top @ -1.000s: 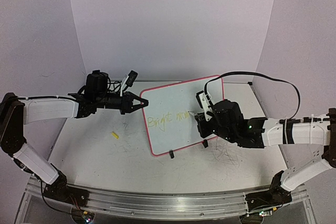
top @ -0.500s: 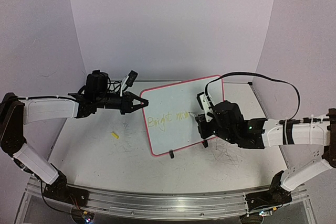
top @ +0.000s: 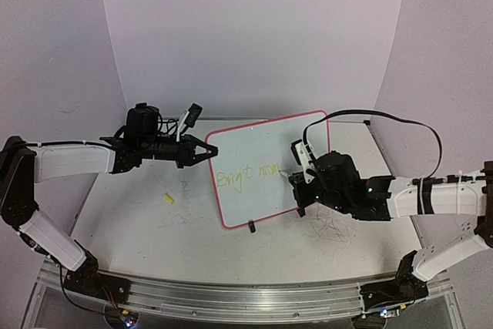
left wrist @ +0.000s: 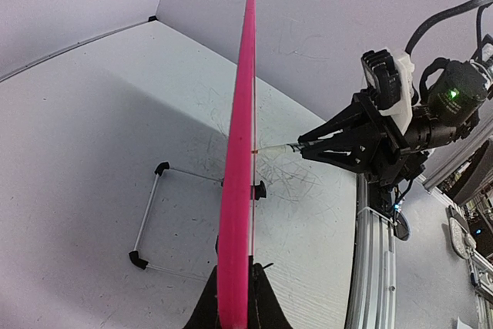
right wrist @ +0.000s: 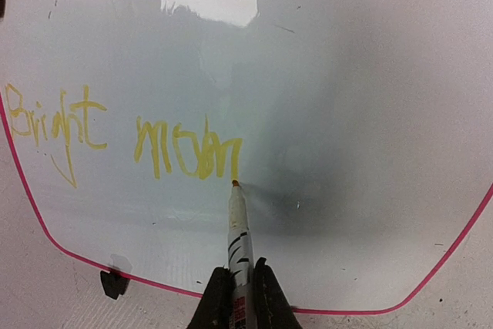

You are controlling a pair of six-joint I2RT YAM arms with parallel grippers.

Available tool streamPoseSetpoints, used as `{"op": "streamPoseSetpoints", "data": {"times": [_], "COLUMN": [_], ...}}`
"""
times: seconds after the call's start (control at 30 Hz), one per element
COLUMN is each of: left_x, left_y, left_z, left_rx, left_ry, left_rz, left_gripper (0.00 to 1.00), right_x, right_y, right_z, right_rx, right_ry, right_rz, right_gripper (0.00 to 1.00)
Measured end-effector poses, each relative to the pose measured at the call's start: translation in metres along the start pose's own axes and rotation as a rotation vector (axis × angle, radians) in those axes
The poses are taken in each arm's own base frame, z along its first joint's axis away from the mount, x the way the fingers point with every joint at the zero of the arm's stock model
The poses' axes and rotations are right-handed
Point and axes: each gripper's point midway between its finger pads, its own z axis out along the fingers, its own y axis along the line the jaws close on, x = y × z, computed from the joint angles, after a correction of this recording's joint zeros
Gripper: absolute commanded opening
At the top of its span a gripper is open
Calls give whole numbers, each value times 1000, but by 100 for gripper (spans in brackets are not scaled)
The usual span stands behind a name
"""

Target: Write a sentence on the whiteboard

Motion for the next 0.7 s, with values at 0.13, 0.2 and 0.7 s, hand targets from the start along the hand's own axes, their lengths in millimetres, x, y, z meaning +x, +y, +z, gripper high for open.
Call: {"op": "streamPoseSetpoints", "data": {"times": [0.13, 0.2, 0.7], "left_x": [0, 0, 0], "left_y": [-1, -1, -1], "left_z": [0, 0, 0], "left_rx": [4, 5, 5], "left_ry": [0, 0, 0], "left_rz": [6, 6, 6], "left_gripper": [0, 0, 0], "right_x": [-15, -21, -16], "right_y": [-4, -6, -3], "right_z": [-11, -15, -10], "right_rx": [-5, -5, -26], "right_ry": [-43, -63, -43], "right_rz": [19, 28, 1], "right_gripper": [0, 0, 0]}}
